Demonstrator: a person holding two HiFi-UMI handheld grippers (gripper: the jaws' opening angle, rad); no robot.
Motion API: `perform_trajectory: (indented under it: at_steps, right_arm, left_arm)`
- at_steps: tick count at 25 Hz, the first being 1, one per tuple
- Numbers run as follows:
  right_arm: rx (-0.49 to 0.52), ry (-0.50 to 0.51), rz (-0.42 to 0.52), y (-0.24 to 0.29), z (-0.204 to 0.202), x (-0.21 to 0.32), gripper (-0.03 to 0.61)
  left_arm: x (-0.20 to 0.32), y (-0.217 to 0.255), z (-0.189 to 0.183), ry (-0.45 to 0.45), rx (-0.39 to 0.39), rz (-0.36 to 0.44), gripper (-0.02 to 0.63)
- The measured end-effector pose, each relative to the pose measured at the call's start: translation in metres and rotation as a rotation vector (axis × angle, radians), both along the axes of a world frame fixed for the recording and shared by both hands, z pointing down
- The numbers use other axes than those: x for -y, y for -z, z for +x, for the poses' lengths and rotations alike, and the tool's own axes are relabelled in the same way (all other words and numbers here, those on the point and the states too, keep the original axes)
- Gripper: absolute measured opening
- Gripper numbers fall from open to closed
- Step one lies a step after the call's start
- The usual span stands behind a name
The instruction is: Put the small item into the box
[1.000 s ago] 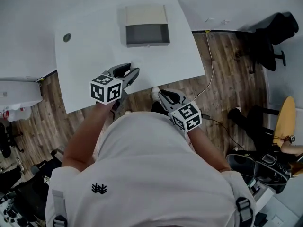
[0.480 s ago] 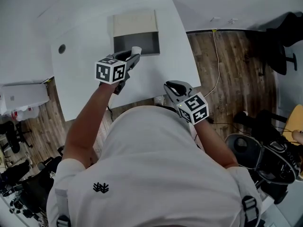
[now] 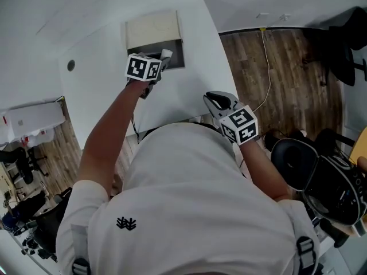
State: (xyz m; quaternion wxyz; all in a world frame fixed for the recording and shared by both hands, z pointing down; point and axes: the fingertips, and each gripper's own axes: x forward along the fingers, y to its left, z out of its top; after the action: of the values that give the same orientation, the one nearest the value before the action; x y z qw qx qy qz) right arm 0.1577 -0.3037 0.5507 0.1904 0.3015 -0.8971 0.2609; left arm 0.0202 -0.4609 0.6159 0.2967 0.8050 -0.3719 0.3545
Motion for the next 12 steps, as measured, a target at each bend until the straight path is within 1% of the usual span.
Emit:
perform_trajectory:
  at_steps: [7,12]
  right_arm:
    - [0.033,-0.054,-0.024,0.000,0.007,0.014,0.040]
    - [0.037,-0.075,-0.037,-0.003,0.006,0.014,0.040]
  left_arm:
    - [0.008,-0.036,0.013,-0.060,0.097,-0.111,0.156]
    - [0.007,-0.055,0.017,-0.104,0.172,-0.156,0.158]
